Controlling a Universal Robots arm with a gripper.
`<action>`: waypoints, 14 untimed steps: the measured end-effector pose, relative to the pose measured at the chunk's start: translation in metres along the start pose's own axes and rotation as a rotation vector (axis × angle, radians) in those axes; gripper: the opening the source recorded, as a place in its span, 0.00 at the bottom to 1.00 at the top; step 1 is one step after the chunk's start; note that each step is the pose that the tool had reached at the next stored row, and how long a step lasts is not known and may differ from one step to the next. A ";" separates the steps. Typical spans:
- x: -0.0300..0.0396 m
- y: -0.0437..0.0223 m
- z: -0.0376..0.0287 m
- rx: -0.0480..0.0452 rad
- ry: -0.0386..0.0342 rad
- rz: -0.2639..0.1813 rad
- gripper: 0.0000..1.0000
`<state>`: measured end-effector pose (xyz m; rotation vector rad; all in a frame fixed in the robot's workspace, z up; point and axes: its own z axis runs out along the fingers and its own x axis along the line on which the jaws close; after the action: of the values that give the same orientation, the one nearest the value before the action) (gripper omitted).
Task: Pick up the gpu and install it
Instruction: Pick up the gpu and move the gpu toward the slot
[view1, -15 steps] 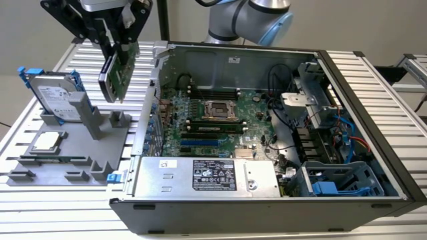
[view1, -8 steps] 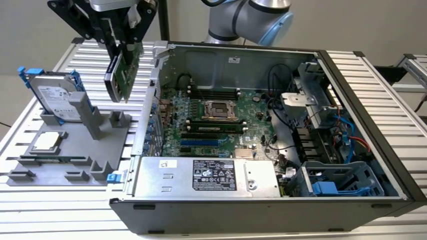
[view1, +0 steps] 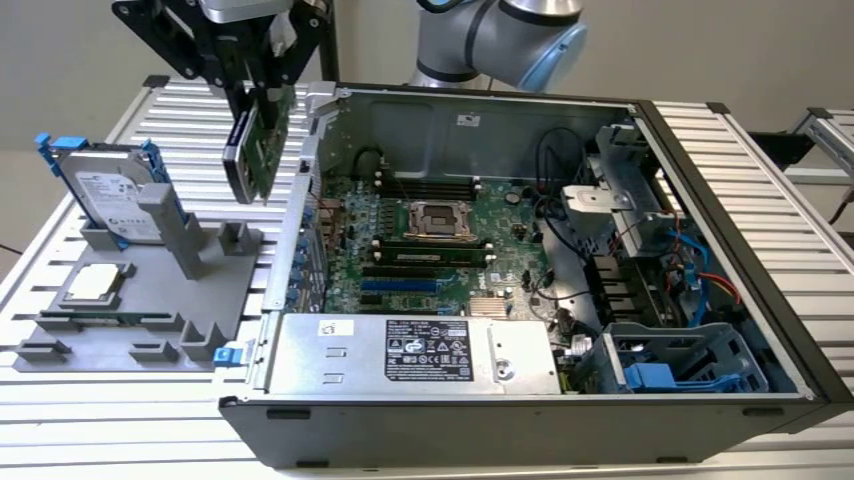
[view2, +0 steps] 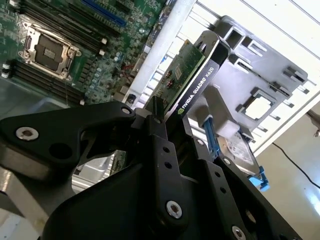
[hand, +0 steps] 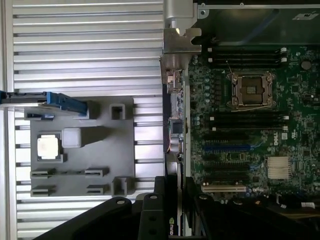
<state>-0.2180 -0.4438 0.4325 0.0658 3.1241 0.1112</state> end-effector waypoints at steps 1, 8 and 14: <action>-0.0012 0.0002 0.0000 0.0000 0.0000 0.000 0.00; -0.0092 0.0014 0.0002 0.0000 0.0000 0.000 0.00; -0.0168 0.0023 0.0004 0.0000 0.0000 0.000 0.00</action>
<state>-0.2011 -0.4422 0.4325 0.0658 3.1241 0.1113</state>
